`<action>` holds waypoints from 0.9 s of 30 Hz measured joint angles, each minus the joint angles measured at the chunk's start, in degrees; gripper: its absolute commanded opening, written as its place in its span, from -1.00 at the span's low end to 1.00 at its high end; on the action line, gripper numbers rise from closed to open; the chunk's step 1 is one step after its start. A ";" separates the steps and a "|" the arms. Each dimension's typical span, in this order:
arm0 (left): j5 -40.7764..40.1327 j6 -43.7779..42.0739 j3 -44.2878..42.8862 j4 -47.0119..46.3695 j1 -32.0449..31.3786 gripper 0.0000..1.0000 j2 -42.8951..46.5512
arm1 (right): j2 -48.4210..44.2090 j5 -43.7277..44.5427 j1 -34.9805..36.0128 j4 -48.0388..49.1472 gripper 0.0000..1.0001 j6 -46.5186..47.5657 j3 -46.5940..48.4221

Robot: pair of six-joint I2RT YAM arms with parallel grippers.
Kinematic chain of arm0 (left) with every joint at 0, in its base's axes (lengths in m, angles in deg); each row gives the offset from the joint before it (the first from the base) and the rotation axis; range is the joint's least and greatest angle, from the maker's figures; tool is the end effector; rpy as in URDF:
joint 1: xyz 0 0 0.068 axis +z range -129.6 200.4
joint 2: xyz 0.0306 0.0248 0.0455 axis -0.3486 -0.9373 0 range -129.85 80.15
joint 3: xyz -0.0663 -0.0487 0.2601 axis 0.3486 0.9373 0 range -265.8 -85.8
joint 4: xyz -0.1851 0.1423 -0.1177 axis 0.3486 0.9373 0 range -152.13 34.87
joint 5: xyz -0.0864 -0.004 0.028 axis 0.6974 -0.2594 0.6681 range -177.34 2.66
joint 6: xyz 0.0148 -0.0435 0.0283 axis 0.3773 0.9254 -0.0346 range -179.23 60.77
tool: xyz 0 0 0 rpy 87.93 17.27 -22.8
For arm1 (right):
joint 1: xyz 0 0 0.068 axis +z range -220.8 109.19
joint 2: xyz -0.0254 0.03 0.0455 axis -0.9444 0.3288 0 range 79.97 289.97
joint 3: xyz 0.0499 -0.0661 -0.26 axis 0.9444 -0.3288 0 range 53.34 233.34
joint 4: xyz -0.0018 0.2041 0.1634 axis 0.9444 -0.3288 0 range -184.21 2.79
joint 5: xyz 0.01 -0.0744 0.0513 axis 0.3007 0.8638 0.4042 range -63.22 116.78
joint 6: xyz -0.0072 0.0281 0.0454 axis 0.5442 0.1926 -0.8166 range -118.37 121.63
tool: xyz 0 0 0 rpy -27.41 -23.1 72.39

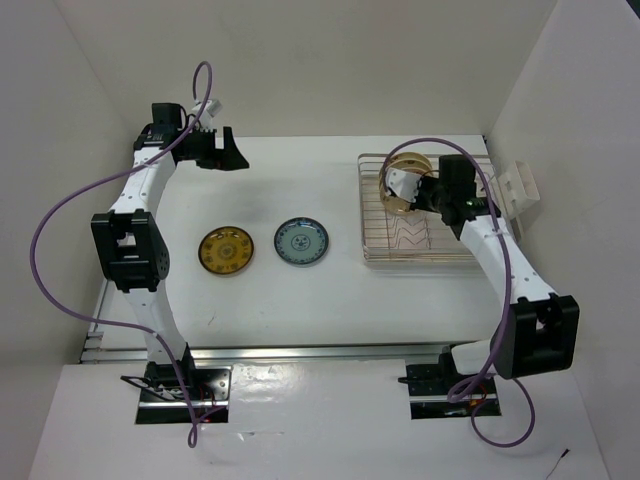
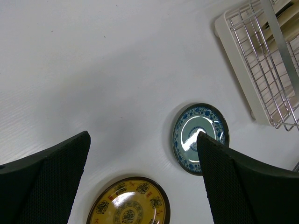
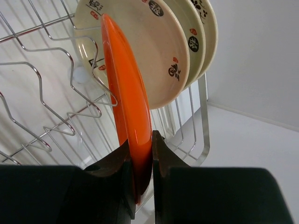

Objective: Load the plates into the dish rack

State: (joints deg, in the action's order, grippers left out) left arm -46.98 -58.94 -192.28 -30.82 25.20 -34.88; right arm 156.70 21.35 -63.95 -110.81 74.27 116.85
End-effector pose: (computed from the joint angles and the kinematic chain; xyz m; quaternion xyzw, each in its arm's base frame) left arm 0.4609 0.0157 0.3108 0.1083 0.8558 -0.2966 0.4097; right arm 0.2967 0.0390 0.3073 -0.5874 0.6732 -0.2072 0.3985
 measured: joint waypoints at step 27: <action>-0.02 1.46 3.43 -0.09 -0.96 1.00 -1.14 | 10.29 -4.63 0.00 2.38 0.44 -4.76 8.31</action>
State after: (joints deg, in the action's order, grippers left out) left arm -47.00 -57.47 -188.85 -30.90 24.24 -36.01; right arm 166.99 16.72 -63.95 -108.43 69.51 125.15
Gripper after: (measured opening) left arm 1.000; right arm 0.712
